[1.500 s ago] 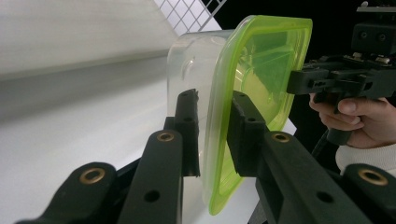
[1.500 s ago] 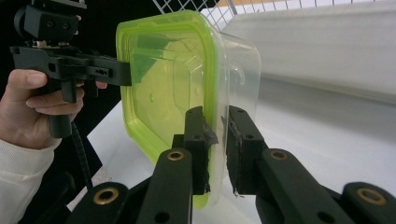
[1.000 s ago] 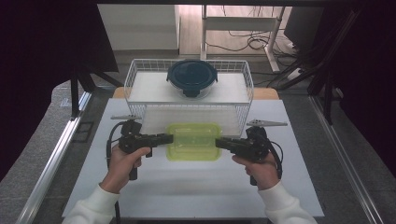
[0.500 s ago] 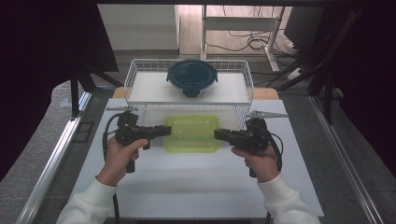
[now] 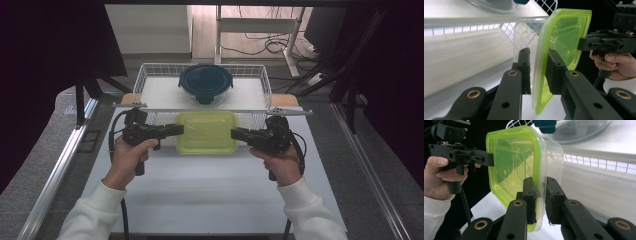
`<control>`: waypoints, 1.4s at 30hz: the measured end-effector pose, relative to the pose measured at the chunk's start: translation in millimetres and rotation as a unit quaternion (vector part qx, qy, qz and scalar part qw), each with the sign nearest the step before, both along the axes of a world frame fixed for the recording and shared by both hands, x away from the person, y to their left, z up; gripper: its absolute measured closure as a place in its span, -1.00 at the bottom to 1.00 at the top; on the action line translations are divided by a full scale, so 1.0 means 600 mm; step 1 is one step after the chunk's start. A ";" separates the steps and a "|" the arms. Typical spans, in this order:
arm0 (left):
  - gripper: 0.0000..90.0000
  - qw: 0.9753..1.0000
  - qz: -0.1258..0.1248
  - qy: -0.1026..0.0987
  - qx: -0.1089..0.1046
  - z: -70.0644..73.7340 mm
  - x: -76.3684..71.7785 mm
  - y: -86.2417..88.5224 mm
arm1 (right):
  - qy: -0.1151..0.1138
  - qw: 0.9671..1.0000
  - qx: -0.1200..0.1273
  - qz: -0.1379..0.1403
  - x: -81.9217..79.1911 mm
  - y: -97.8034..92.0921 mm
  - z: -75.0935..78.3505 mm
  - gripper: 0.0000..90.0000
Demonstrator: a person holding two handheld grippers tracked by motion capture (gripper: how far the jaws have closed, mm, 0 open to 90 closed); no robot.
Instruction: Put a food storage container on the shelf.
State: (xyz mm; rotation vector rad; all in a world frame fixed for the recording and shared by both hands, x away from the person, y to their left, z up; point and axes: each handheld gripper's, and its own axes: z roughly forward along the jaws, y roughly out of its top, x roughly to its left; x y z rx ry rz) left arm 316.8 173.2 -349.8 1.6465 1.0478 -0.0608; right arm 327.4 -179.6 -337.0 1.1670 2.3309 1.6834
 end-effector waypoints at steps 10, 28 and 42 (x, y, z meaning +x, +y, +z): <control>0.68 1.000 -0.001 -0.016 0.003 0.035 0.014 -0.006 | -0.015 1.000 0.003 -0.007 0.009 -0.005 0.032 0.75; 0.69 0.999 0.002 -0.037 0.007 0.115 0.065 0.011 | -0.037 0.999 0.008 -0.013 0.055 0.012 0.105 0.76; 0.69 1.000 0.003 -0.023 0.004 0.157 0.125 0.014 | -0.024 1.000 0.015 -0.012 0.113 0.014 0.148 0.76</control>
